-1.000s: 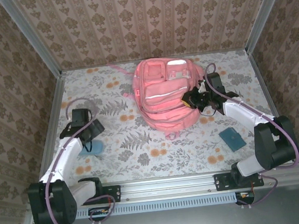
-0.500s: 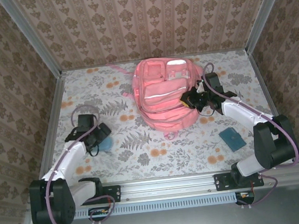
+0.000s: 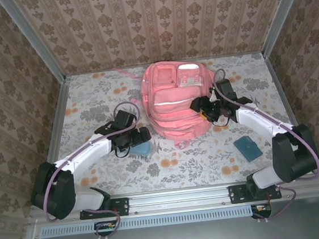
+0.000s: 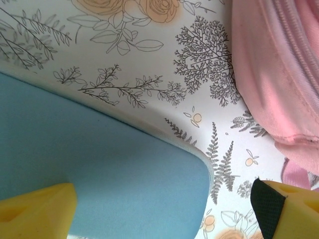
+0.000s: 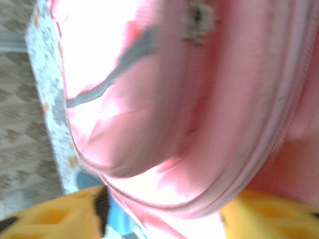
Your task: Pack books, pencil case, and school supplies into a backpack
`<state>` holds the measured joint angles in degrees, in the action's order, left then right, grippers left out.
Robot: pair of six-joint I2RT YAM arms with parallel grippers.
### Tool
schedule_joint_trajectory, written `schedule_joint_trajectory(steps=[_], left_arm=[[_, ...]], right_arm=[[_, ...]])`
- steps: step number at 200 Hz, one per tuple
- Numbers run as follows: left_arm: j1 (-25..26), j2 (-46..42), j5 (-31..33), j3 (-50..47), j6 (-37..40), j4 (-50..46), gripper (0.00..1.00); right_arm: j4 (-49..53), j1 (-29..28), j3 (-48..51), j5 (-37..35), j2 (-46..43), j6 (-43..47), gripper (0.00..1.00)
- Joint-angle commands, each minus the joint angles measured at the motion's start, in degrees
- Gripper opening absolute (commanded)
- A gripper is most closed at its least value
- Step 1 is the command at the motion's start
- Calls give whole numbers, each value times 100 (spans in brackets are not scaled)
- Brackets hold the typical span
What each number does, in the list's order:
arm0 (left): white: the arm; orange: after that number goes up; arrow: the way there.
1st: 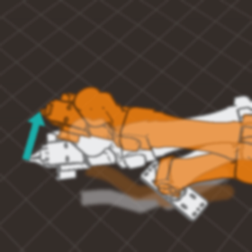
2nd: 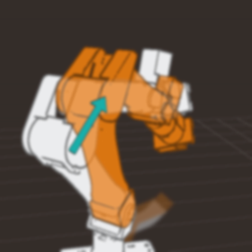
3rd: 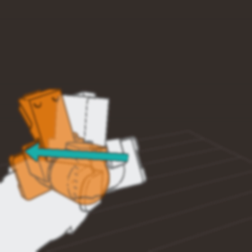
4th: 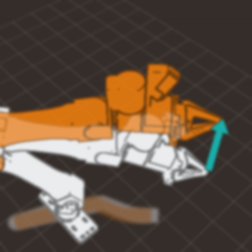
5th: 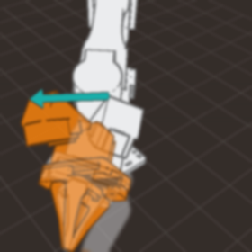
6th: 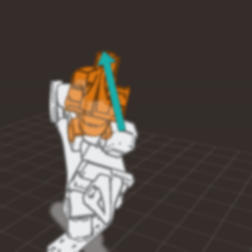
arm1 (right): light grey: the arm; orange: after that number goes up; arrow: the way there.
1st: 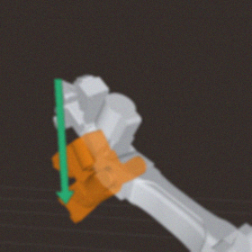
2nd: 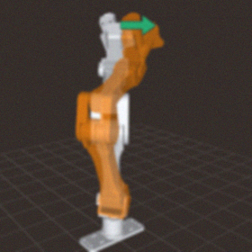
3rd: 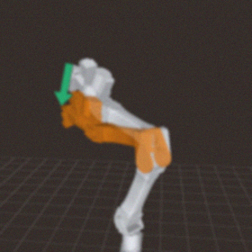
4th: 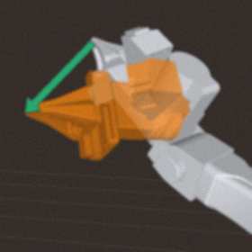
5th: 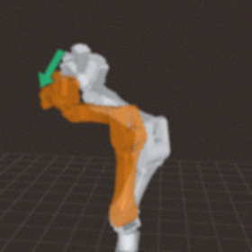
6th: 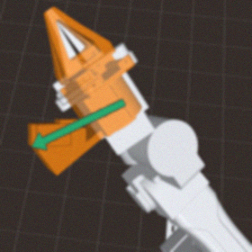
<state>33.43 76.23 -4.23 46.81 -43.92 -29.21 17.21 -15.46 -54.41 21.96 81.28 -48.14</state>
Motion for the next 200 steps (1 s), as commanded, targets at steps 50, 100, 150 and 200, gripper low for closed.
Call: schedule_joint_trajectory(steps=[50, 100, 150, 200], left_arm=[[-995, -778, 53, 501, 821, -827, 99], [-2984, -1590, -864, -315, 891, -481, 100], [-4034, -1673, -1365, -260, 1082, -531, 100], [-4371, -1734, -1478, -351, 1101, -522, 100]], right_arm=[[1905, -2030, -1295, -1874, -270, 2473, 100], [1813, -3676, -2434, -2380, 1342, 3681, 99], [1548, -4159, -3302, -1690, 2858, 4789, 100], [1663, -4263, -4223, -2402, 4051, 5217, 99]])
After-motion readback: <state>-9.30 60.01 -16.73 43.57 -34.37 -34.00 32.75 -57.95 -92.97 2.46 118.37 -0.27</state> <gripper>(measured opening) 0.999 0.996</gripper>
